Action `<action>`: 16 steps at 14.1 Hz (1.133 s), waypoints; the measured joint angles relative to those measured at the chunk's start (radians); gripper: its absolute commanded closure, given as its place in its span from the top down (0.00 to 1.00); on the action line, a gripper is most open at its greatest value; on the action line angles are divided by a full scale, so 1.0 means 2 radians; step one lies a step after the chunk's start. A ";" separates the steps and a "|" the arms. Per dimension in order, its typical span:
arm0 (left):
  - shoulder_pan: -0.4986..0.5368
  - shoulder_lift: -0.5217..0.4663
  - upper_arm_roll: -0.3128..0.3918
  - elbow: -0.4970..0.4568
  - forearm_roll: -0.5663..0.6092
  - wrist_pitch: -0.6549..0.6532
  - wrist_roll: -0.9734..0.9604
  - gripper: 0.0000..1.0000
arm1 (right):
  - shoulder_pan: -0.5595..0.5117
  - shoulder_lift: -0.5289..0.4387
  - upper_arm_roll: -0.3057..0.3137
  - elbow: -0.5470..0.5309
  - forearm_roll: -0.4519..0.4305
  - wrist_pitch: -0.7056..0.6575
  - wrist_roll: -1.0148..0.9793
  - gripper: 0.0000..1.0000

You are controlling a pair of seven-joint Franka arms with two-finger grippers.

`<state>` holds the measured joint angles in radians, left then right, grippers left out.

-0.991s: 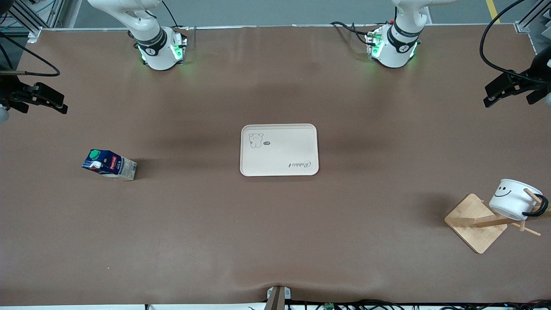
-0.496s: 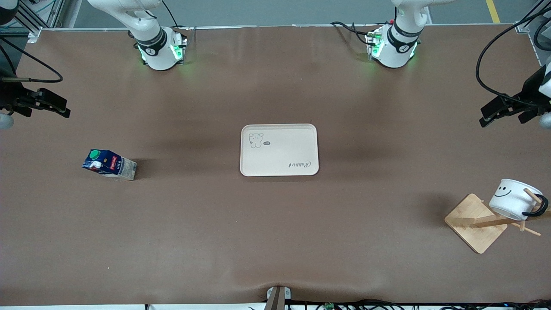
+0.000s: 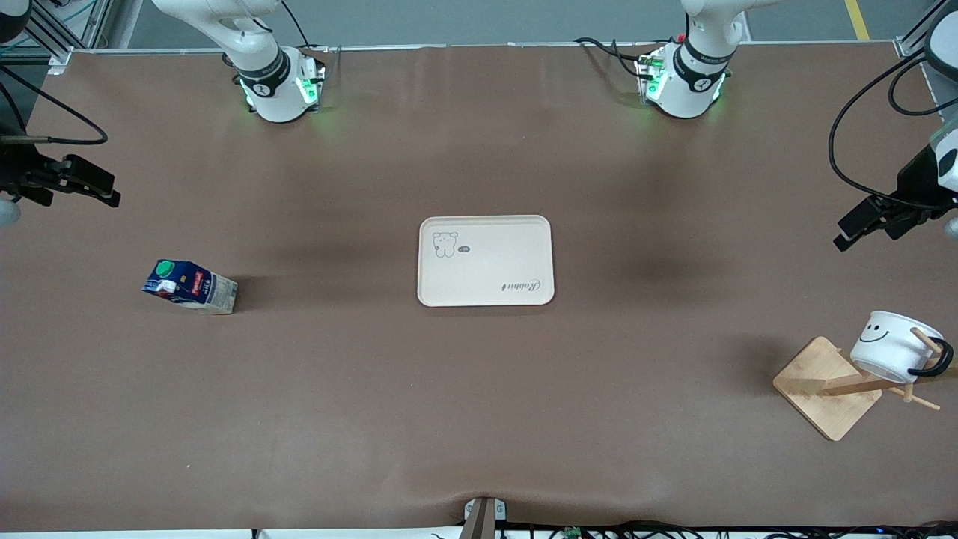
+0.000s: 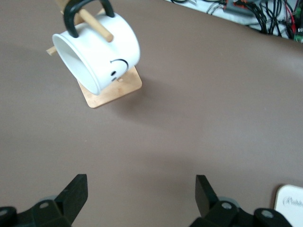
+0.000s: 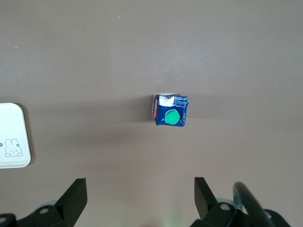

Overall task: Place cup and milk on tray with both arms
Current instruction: 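Grasp the milk carton with the right gripper while the left gripper grasps the mug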

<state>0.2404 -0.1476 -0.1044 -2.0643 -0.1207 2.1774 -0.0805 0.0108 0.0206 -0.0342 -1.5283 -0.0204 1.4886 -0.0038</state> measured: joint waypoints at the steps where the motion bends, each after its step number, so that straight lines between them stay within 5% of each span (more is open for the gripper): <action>1: 0.004 -0.002 0.000 -0.012 -0.008 0.017 0.002 1.00 | 0.000 0.002 0.000 0.000 0.000 0.000 0.000 1.00; 9: 0.049 0.032 0.001 -0.046 -0.066 0.119 0.108 1.00 | 0.000 0.041 -0.001 0.001 0.000 0.001 -0.001 1.00; 16: 0.056 0.095 0.001 -0.004 -0.068 0.151 0.193 1.00 | -0.011 0.097 -0.003 0.000 -0.003 0.008 -0.024 1.00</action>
<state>0.3523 0.0422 -0.1024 -2.0721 -0.2571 2.4793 0.3053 -0.0113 0.2139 -0.0392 -1.5279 -0.0257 1.5052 -0.0520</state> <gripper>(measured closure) 0.000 0.000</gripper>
